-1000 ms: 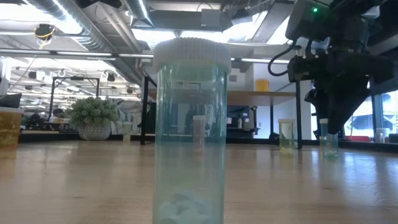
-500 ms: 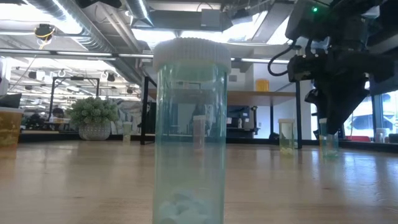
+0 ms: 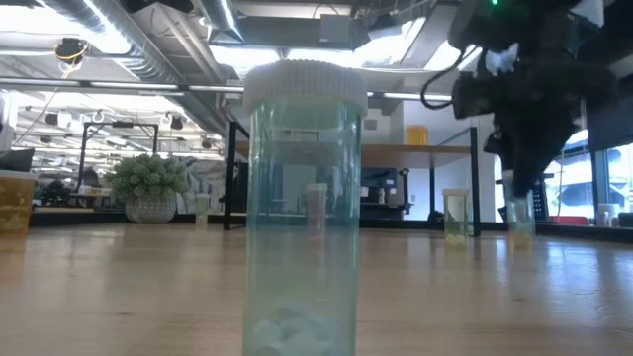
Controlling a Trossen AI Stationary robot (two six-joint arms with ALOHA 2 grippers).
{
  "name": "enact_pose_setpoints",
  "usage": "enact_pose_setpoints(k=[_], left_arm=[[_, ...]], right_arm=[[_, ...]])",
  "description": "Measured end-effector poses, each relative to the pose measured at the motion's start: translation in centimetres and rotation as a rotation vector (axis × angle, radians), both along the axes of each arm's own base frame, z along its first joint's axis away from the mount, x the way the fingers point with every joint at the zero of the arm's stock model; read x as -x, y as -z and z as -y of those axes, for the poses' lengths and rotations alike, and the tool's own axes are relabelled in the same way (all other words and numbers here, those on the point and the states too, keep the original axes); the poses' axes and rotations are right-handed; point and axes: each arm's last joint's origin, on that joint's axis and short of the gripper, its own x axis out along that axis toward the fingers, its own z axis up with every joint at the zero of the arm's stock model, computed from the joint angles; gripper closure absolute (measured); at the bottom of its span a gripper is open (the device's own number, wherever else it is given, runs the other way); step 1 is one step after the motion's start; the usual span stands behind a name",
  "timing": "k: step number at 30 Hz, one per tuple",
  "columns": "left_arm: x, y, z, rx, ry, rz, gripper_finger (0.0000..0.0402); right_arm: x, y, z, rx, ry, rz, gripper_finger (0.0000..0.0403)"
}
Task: Pick and place medicine bottles onto shelf by color
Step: Put the middle blue pill bottle on the shelf
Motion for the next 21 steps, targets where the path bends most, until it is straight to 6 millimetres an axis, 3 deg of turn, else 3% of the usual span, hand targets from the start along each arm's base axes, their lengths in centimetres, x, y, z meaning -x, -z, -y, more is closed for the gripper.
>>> enact_pose_setpoints(k=[14,21], left_arm=[[0.0,0.0,0.0,0.000,0.000,0.000,0.0253],[0.0,-0.1,-0.2,-0.030,-0.038,0.014,0.0253]], right_arm=[[-1.5,-7.7,-0.2,-0.007,0.025,0.000,0.0277],[-2.5,-12.7,-0.2,-0.017,0.057,0.140,0.0277]])
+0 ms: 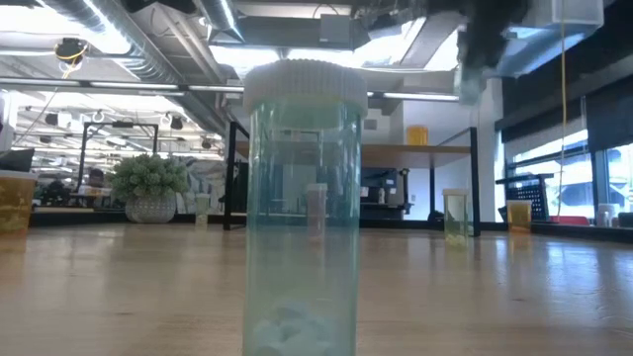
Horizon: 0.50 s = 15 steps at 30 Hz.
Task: Pick and place medicine bottles onto shelf by color
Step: Put the middle blue pill bottle on the shelf
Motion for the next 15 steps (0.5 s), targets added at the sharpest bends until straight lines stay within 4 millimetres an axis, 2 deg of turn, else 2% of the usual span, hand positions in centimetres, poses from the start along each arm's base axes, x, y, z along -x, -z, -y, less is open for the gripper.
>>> enact_pose_setpoints(k=[5,9,15], left_arm=[[-0.3,-0.1,-0.8,-0.018,-0.065,0.019,0.0253],[-0.9,-0.5,-1.9,-0.031,-0.138,0.069,0.0253],[-1.8,-1.0,-3.5,-0.085,-0.172,0.110,0.0253]], right_arm=[[-0.4,-3.4,0.9,0.041,0.057,0.113,0.0277],[-0.5,-5.7,2.6,0.067,0.122,0.190,0.0277],[-1.3,-7.8,5.9,0.127,0.169,0.242,0.0277]])
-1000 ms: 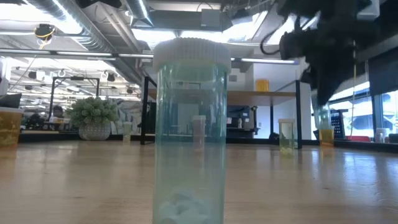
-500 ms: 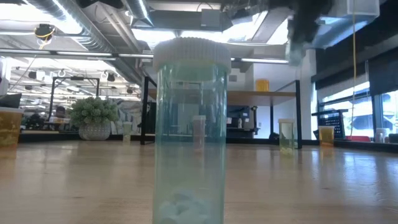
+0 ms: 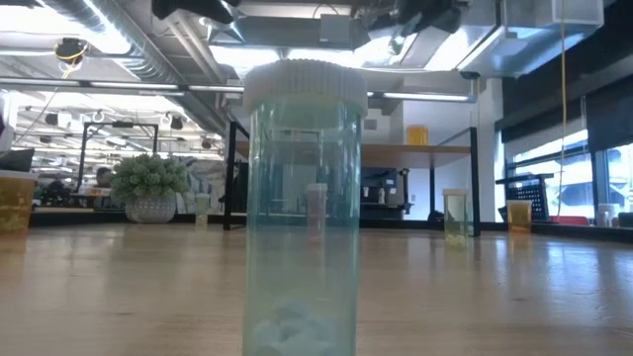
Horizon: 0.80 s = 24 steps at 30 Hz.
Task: Pick and place medicine bottles onto shelf by color
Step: Put the middle blue pill bottle on the shelf
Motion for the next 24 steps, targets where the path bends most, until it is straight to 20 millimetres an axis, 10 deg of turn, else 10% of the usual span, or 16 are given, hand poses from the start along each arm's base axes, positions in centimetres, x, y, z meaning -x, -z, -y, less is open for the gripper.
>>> enact_pose_setpoints(k=[24], left_arm=[[-0.5,-0.1,-2.3,0.017,-0.075,0.007,0.0253]], right_arm=[[-7.6,2.0,16.4,0.047,0.154,-0.324,0.0277]])
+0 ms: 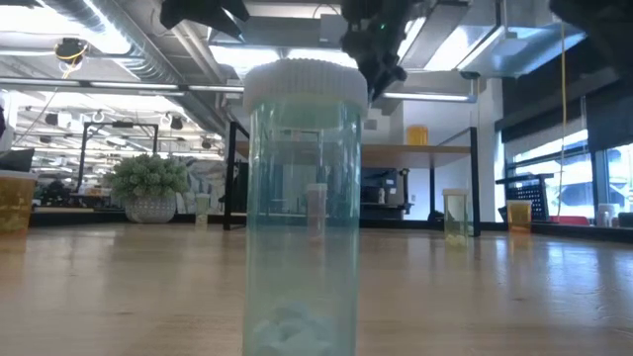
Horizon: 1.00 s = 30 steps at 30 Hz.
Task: Pick and place medicine bottles onto shelf by color
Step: Put the middle blue pill bottle on the shelf
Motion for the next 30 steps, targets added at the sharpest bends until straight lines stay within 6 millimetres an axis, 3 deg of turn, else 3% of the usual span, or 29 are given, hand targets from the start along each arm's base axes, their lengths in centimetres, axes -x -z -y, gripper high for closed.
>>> enact_pose_setpoints(k=[14,30], left_arm=[[0.0,0.0,0.0,0.001,-0.001,0.000,0.0253],[0.0,0.0,0.0,-0.009,0.001,-0.004,0.0253]], right_arm=[[-2.5,5.1,3.5,-0.037,-0.006,-0.136,0.0277],[-2.2,5.3,4.3,-0.030,-0.035,-0.144,0.0277]])
